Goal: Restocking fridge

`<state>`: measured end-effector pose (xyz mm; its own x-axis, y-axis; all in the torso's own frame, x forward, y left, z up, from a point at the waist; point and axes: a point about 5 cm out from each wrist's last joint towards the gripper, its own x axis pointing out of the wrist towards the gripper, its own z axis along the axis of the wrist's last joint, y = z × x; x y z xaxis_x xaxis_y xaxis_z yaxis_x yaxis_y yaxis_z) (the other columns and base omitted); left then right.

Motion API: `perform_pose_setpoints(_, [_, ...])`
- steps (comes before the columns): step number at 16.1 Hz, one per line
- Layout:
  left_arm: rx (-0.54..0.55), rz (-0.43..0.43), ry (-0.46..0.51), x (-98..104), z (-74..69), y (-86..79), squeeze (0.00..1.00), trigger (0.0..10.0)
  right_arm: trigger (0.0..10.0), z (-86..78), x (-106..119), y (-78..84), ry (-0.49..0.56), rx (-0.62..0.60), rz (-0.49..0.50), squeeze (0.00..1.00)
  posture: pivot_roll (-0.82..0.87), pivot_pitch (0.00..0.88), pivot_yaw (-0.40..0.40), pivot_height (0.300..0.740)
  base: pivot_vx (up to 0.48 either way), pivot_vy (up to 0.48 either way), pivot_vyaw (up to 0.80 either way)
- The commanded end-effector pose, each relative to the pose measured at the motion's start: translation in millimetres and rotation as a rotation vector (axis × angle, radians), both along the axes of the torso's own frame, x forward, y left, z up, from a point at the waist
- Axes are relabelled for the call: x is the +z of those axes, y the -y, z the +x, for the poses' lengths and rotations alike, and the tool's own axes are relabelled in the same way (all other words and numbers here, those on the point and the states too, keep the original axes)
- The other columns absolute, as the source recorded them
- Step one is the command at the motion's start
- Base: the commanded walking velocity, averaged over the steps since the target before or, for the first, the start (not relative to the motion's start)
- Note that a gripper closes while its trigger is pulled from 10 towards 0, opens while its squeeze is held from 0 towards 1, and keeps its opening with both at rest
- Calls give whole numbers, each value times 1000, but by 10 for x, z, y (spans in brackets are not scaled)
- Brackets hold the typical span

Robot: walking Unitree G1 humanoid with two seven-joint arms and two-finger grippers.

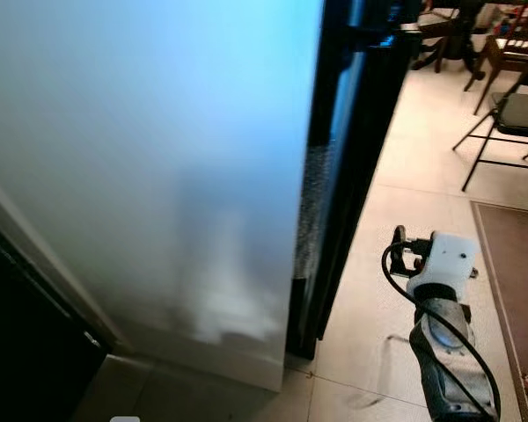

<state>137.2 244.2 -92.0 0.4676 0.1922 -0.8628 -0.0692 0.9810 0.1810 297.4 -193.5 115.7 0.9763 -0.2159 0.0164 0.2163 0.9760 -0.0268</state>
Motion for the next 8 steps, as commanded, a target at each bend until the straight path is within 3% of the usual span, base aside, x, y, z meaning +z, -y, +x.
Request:
perform_pose_setpoints(1, [9, -8, -9, -15, -38, 4, 0, 10000, 10000, 39, -39, -102, -26, 80, -24, 0, -70, 0, 24, 740, 0, 0, 0])
perform_pose_setpoints(3, [7, -9, -10, -16, -37, 8, 0, 10000, 10000, 26, -130, -133, -65, 94, -37, 0, -65, 0, 24, 740, 0, 0, 0])
perform_pose_setpoints(5, [8, -10, -9, -15, -37, 6, 0, 10000, 10000, -34, -272, -273, -151, 228, -58, 0, -69, 0, 28, 740, 0, 0, 0])
perform_pose_setpoints(8, [12, -8, -13, -16, -42, 1, 0, 10000, 10000, -99, -320, -216, -149, 194, -80, 0, -72, 0, 29, 740, 0, 0, 0])
